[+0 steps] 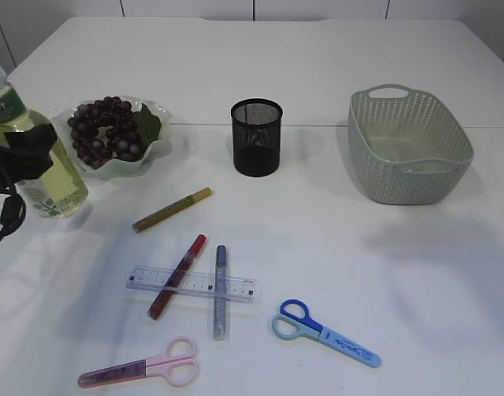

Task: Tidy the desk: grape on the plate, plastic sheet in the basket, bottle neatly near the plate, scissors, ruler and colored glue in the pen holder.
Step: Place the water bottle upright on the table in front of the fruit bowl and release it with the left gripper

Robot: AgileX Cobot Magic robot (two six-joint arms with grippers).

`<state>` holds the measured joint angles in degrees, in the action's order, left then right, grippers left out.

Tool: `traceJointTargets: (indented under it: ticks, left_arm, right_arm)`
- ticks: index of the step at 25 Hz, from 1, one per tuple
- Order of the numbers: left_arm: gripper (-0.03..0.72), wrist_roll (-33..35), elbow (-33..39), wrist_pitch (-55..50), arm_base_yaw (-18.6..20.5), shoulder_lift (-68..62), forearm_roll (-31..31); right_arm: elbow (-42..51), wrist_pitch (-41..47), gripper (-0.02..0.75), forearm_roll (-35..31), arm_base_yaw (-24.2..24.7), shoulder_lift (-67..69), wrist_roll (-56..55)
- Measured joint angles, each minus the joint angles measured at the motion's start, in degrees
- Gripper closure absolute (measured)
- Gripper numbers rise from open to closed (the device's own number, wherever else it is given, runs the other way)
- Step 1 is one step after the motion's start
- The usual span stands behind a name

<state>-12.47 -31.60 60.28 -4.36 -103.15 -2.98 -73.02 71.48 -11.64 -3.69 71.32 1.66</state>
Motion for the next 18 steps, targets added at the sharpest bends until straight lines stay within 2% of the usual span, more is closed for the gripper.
traceJointTargets:
  ticks: [8,18]
  left_arm:
    - [0.242,-0.4,-7.2,0.5,0.0,-8.1,-4.2]
    - [0.242,-0.4,-7.8,0.6,0.0,-10.9,-4.7]
  right_arm:
    - [0.0,0.0,0.268,1.5,0.0,0.0,0.0]
    - [0.0,0.0,0.269,1.9,0.0,0.0,0.0]
